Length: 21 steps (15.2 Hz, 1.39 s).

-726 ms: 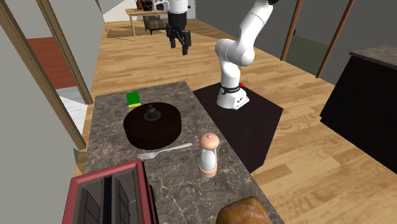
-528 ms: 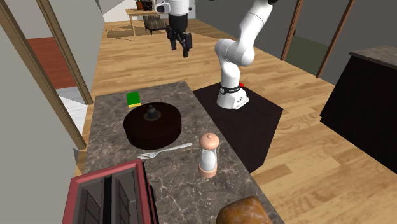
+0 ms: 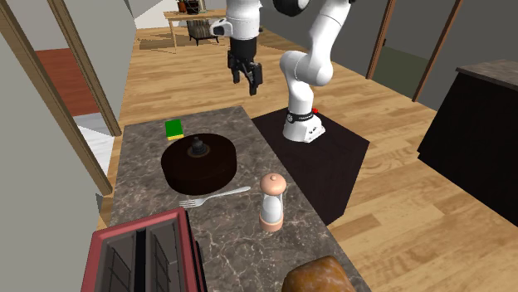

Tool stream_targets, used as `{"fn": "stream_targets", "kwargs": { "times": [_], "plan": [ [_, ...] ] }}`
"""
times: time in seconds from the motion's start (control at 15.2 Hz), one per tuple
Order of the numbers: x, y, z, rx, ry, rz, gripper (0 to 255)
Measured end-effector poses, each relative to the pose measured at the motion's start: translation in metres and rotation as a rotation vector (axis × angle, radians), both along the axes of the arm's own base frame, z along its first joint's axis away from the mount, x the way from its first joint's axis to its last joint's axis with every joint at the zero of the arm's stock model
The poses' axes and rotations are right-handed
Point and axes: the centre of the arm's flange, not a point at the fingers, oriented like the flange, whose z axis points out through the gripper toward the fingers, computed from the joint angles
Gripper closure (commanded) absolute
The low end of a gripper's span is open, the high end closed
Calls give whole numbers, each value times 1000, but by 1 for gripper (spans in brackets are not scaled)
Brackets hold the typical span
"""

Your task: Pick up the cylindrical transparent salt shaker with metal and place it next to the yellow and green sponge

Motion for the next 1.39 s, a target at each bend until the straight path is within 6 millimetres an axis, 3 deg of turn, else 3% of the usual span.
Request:
{"fn": "stream_targets", "kwargs": {
  "times": [1.39],
  "plan": [
    [68,257,-84,-30,31,-96,0]
  ]
}}
